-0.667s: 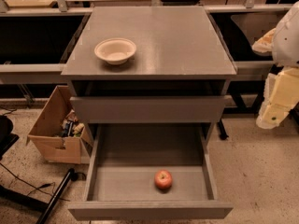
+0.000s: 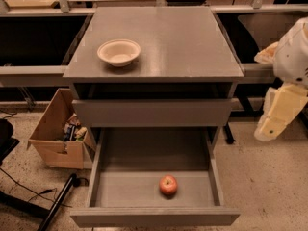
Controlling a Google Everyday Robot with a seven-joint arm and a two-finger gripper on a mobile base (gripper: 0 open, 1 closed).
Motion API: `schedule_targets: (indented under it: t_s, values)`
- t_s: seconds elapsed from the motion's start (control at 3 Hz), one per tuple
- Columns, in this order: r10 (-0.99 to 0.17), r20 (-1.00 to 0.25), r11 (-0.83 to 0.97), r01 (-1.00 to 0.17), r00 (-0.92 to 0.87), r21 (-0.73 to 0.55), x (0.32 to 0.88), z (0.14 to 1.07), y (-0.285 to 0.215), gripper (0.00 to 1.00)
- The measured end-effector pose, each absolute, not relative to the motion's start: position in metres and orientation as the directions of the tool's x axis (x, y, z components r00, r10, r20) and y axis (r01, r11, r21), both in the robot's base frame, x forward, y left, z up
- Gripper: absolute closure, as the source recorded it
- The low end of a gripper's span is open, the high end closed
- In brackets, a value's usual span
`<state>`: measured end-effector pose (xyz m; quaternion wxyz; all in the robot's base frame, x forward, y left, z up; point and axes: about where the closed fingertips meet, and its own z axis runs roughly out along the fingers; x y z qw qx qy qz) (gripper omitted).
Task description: Pick apple from middle drawer and place on counter
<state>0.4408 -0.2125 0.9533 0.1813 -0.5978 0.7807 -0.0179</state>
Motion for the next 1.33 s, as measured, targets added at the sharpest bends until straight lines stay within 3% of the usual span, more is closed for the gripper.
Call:
schedule_targets:
  t_s: [0.33,0.67,1.0,1.33]
  values:
    - [-0.897,-0.394,0.281,-0.946,-0.199,-0.161,0.428,0.875,-0.205,0.0]
    - [-0.783,-0.59,0.31,-0.946,-0.197,-0.095,0.421,0.791,-0.2,0.0]
    - [-0.625,-0.766,0.391,-0.91,-0.152,-0.139,0.453,0.761,-0.198,0.0]
    - [-0.552,-0.826,0.449,-0.875,-0.111,-0.183,0.478,0.761,-0.206,0.0]
